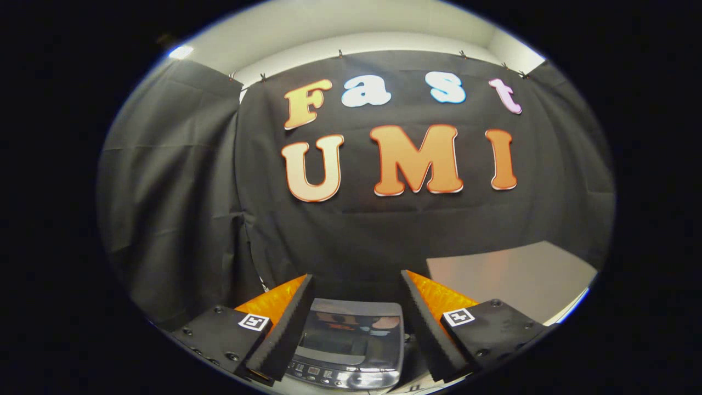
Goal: Put the clothes into the washing machine and then close the washing machine lid.
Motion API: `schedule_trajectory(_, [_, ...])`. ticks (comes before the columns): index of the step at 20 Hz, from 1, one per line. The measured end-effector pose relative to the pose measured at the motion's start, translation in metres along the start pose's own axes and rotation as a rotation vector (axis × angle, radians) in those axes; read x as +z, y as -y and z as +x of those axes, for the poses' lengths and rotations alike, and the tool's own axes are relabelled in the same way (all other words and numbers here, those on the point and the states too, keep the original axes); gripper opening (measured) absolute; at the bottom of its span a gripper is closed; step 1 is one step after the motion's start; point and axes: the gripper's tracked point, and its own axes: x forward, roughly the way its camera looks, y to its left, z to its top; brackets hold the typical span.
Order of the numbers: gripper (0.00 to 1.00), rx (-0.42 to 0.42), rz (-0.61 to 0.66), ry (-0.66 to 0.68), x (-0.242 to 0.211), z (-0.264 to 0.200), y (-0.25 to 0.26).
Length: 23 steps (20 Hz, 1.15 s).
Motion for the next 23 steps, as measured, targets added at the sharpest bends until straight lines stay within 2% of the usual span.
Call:
schedule_trajectory(5, [0.99,0.031,-0.001,0.049,0.032,-0.098,0.036])
schedule_trajectory(8, [0.99,0.031,0.001,0.068,0.039,-0.135,0.06])
schedule_trajectory(10, [0.99,0.024,0.001,0.082,0.06,-0.158,0.072])
schedule_trajectory(14, [0.99,0.01,0.004,0.087,0.071,-0.176,0.078])
schedule_trajectory(23, [0.99,0.01,0.003,0.132,0.085,-0.196,0.049])
